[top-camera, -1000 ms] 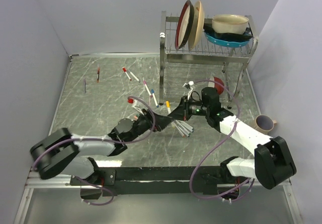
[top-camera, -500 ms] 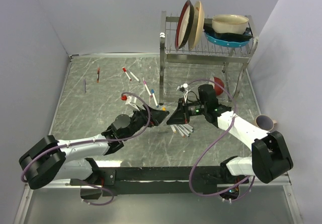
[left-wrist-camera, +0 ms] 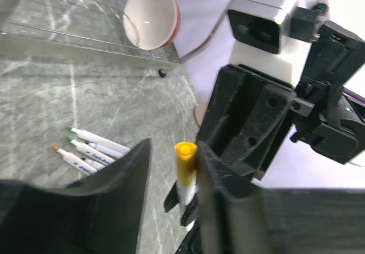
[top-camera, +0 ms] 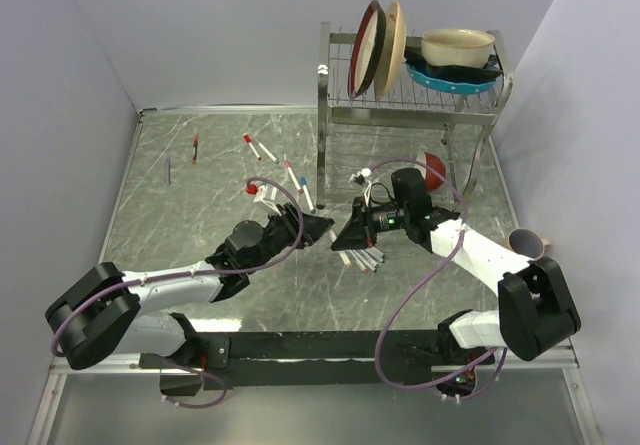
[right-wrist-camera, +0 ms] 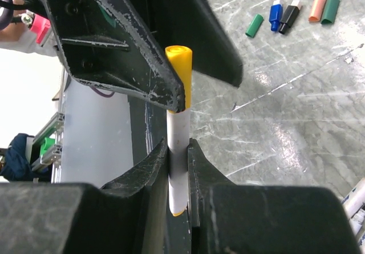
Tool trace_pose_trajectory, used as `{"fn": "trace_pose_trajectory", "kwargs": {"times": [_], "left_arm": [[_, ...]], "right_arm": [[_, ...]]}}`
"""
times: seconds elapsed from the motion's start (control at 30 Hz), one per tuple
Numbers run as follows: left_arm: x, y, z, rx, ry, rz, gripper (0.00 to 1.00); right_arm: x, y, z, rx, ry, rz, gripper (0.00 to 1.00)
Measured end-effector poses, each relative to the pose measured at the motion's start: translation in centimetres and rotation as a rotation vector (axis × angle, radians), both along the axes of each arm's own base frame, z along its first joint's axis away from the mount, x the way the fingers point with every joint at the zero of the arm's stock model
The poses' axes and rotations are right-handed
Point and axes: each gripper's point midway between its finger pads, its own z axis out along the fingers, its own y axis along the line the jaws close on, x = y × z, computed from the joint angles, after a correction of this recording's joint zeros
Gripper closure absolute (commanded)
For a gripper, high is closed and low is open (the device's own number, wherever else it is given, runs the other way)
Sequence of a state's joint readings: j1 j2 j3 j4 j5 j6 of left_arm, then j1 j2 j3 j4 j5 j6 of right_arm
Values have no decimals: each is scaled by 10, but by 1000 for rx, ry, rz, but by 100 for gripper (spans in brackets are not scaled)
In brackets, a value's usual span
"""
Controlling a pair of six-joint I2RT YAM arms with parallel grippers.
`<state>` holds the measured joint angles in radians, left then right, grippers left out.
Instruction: Open the pen caps
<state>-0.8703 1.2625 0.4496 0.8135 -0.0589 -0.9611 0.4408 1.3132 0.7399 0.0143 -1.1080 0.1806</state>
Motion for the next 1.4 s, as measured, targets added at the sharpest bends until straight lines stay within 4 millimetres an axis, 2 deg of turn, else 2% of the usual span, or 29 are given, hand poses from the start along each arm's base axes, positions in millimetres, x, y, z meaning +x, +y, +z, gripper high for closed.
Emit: {"fn": "trace_pose_trajectory", "kwargs": {"times": [0.03,0.07,0.1,0.27,0.4,0.47,0.5,0.57,0.6,0.67,0.77,0.83,0.9,1.07,1.2,1.27,1.4], "left_arm": [[-1,-1,1,-3,-2,-9,71],[-1,-2,2,-7,-6,-16,91],[-2,-4,3,-12,-9,-26,99],[-1,-3,10,-25,-21,-40,99],[4,13,16,-21,-13,-22,99],[6,30,24,-36,-3,3,99],[13,46,28,-47,-8,52,99],[40,94,41,-72,-40,231,99],[56,127,49,-84,-56,354,99],[65,158,56,-90,-70,466,99],[64,173,51,-67,-52,517,99],[64,180,36,-29,-4,545,99],[64,186,11,29,73,574,99],[56,202,-72,197,329,628,99],[35,212,-134,308,512,641,99],[28,215,-148,339,565,645,98],[26,219,-156,356,590,657,96]], "right_arm": [[0,0,0,-1,2,0,100],[0,0,-1,-4,4,-2,100],[0,0,-1,-6,3,-2,100],[4,1,-2,-14,-11,-1,100],[8,8,3,-17,-64,7,100],[14,17,10,-14,-125,13,100],[15,20,13,-16,-145,22,100],[9,20,5,-43,-121,37,100],[6,19,-1,-63,-105,42,100],[3,18,-15,-103,-75,49,100],[-1,14,-34,-169,-49,56,100],[-1,11,-43,-207,-54,54,100],[4,7,-52,-256,-71,46,100],[20,-3,-79,-393,-87,3,100],[28,-12,-103,-504,-81,-41,98],[29,-15,-113,-555,-84,-54,96],[31,-19,-126,-642,-100,-78,93]]}}
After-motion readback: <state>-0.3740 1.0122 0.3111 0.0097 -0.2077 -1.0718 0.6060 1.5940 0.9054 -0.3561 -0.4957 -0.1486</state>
